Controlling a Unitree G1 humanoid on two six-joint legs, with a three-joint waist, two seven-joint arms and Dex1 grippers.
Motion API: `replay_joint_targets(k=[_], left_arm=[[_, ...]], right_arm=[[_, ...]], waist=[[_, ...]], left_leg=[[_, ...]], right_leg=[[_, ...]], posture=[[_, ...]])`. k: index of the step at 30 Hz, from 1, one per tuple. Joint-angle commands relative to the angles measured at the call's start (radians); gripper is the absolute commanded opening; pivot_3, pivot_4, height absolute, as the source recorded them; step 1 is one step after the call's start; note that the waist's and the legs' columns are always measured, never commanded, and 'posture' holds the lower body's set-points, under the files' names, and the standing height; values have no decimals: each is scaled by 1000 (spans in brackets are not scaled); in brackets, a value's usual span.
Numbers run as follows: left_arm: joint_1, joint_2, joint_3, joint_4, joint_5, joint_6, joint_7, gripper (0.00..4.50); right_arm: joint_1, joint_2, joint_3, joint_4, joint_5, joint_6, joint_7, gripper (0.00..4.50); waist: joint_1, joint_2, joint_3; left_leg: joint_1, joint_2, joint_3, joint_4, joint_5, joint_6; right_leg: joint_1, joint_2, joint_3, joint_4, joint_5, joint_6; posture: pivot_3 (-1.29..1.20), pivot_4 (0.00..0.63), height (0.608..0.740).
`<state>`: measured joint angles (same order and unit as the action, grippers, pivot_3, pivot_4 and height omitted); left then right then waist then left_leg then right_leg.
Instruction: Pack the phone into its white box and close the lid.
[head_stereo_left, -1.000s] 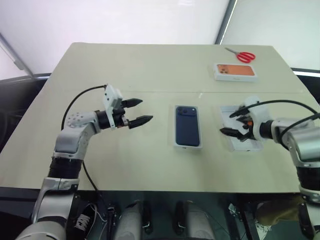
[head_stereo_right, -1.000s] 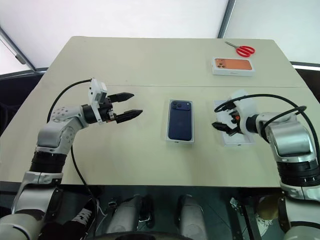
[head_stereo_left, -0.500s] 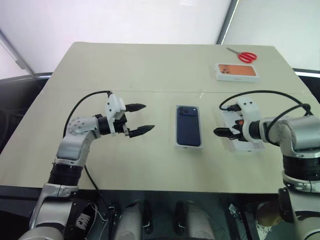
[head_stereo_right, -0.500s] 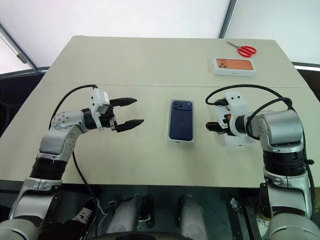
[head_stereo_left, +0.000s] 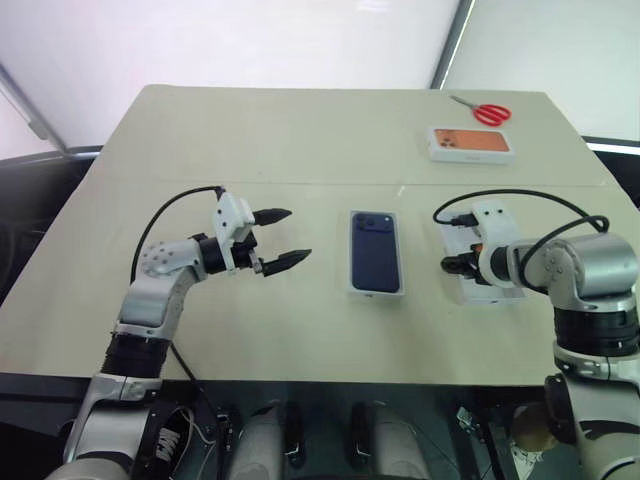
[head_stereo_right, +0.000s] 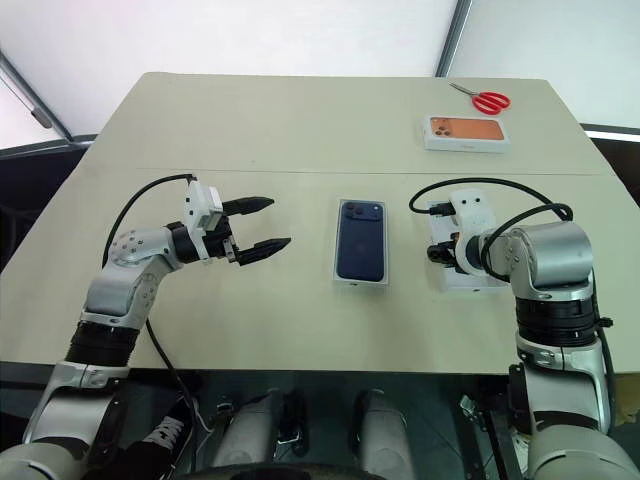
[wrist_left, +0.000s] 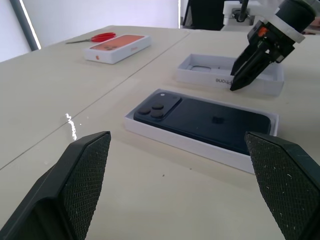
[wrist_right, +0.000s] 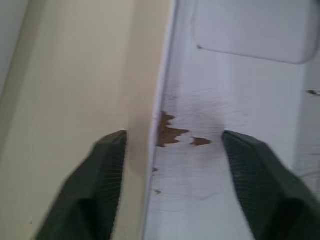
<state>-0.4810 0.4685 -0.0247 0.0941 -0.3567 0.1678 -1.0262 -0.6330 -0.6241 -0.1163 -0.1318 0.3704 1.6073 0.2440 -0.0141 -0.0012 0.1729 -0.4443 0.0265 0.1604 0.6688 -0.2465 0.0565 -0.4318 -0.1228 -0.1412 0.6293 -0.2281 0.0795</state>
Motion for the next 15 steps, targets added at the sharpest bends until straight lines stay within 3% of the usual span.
replay_joint_targets(k=[1,4,9,15], left_arm=[[-4,1,0,-41,1,-5,11,4500],[-4,-1,-2,-42,1,-6,16,4500],[-7,2,0,-32,6,-11,19,4500],[-14,4,-3,-20,14,12,31,4500]], right_arm=[[19,21,2,-7,-1,7,-28,1182],[14,35,-7,-9,-4,7,-49,34],[4,56,-28,-6,-19,7,-92,34],[-89,194,-189,-9,20,7,-119,34]], waist=[[0,-1,-1],[0,-1,-1],[1,-1,-1],[-2,-1,-1]], left_leg=[[0,0,0,0,0,0],[1,0,0,0,0,0],[1,0,0,0,0,0],[1,0,0,0,0,0]], right_leg=[[0,0,0,0,0,0],[1,1,0,0,0,0],[1,0,0,0,0,0],[0,1,0,0,0,0]], posture=[[0,150,738],[0,150,738],[0,150,738],[0,150,738]])
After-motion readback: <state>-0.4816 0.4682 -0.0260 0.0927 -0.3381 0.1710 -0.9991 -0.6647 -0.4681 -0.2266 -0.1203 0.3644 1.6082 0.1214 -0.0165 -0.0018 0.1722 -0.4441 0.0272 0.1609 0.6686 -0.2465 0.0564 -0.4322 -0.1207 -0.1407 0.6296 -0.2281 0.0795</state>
